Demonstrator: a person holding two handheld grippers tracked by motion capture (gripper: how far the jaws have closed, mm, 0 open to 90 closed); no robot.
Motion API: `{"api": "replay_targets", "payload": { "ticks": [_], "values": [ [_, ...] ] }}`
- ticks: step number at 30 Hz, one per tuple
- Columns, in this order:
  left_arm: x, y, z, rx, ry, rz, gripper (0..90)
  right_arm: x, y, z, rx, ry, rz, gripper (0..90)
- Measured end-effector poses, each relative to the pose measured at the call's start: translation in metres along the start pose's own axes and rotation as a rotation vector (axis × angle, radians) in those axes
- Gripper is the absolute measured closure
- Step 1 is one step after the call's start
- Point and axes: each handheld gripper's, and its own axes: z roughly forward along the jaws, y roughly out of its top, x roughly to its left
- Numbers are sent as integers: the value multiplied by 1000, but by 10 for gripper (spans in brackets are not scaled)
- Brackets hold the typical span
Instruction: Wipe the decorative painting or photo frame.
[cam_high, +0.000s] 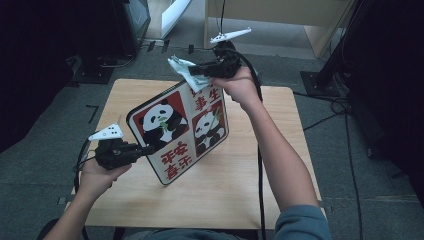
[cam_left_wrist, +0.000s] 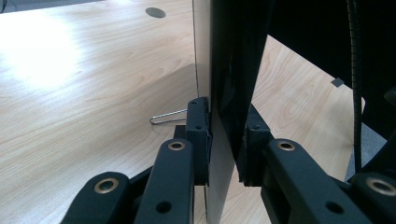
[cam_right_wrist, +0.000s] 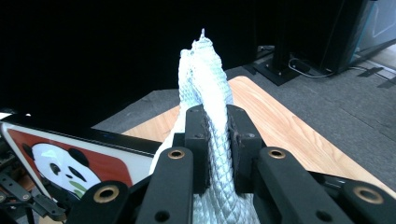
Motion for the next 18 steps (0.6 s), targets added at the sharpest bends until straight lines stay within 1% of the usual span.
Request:
{"api": "replay_targets", "payload": {
  "ticks": [3, 5, 9, 13, 18],
  "values": [
    [0, 0, 0, 1, -1, 0, 786, -4, 0, -3, 3, -19, -3, 809],
    [0, 0, 0, 1, -2, 0, 786, -6, 1, -6, 7, -43, -2, 808],
    [0, 0, 0, 1, 0, -1, 786, -13, -1, -10, -4, -71, 9, 808],
    [0, 0, 0, 0, -1, -6, 787, -17, -1, -14, -9, -87, 8, 808],
    [0, 0, 0, -1, -1, -7, 787, -23, -3, -19, -11, -97, 22, 808]
  ]
}}
